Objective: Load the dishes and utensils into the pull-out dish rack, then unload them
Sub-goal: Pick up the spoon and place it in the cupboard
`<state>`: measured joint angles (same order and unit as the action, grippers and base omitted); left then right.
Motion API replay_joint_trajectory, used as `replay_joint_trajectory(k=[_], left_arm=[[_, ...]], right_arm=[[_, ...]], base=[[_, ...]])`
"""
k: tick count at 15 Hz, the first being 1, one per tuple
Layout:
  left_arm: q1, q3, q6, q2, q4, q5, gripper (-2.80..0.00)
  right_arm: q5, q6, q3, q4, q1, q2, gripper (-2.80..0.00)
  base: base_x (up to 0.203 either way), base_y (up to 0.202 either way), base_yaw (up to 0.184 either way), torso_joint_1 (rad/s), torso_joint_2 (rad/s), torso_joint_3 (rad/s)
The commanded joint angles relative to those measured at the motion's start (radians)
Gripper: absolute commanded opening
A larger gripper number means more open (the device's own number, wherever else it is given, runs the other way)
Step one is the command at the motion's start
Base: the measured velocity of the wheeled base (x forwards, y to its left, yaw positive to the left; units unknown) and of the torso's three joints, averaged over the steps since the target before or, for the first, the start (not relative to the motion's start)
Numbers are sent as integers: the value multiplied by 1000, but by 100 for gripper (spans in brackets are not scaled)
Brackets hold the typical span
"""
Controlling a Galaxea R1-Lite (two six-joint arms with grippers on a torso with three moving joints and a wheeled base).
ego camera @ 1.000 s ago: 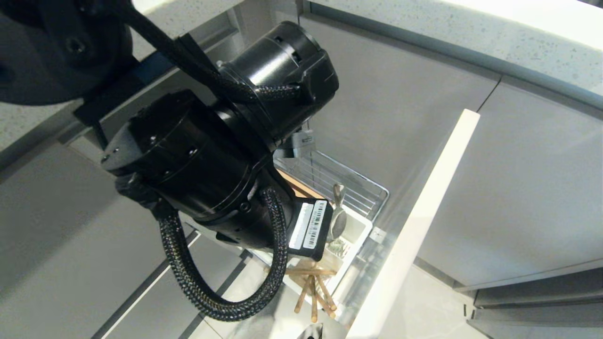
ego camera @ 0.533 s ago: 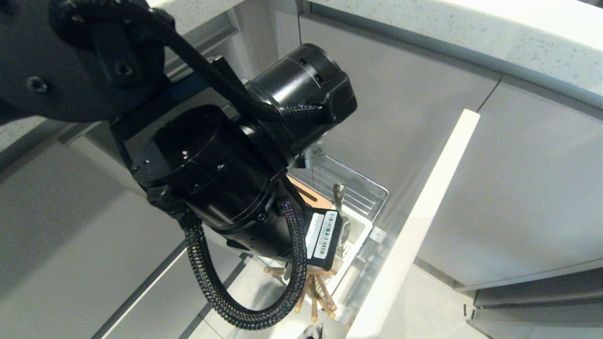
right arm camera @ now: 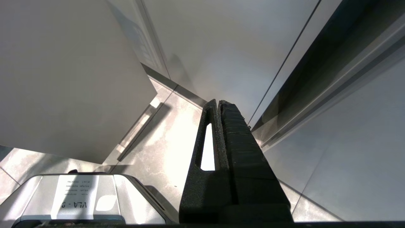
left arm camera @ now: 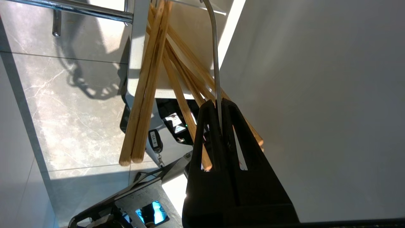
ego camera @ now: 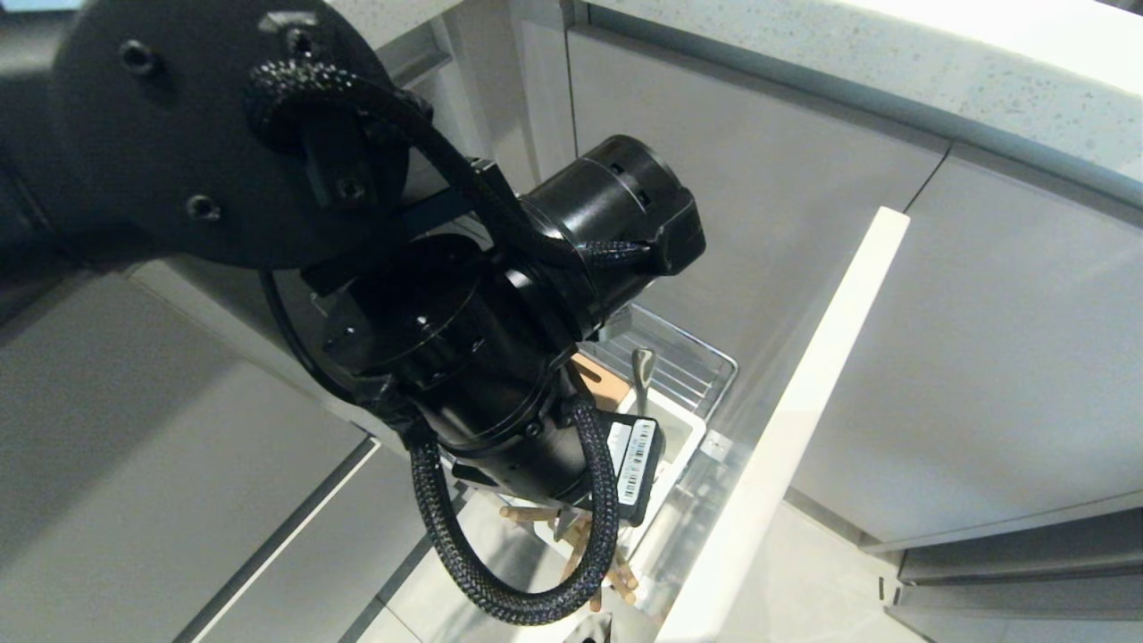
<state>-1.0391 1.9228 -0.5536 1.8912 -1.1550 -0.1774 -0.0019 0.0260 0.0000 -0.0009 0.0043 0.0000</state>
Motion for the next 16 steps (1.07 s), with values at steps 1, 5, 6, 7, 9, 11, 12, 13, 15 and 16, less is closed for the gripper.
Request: replay_joint_trajectory(k=[1,5,6,7,9,11,12,13,15,16], left_arm=[[1,1,-3,13,-3,-2,-280],[4,1,1,31,5,-2,-280],[7,2,1,35,5,-1,-280],[9,5,1,42,5,-1,-280],[11,5,1,49,28,0,-280],[22,5,3,55,38,0,-280],[27,5,4,63,39,0,-280],[29,5,4,68,40,0,-280],[34,5,5,75,43,0,-280],[37,5,5,78,51,0,-280]], right_arm=[[0,0,1,0,0,0,-280],[-1,0,2,-1,0,0,-280],[0,0,1,-1,0,0,-280],[-1,0,1,-1,0,0,-280],[-1,0,1,-1,0,0,-280],[0,0,2,-1,0,0,-280],[0,0,1,1,0,0,-280],[0,0,0,0,0,0,-280],[0,0,0,-1,0,0,-280],[-1,0,1,0,0,0,-280]], base=[[0,0,0,0,0,0],[0,0,0,0,0,0],[0,0,0,0,0,0],[0,0,0,0,0,0],[0,0,0,0,0,0],[0,0,0,0,0,0],[0,0,0,0,0,0],[0,0,0,0,0,0],[0,0,0,0,0,0],[0,0,0,0,0,0]])
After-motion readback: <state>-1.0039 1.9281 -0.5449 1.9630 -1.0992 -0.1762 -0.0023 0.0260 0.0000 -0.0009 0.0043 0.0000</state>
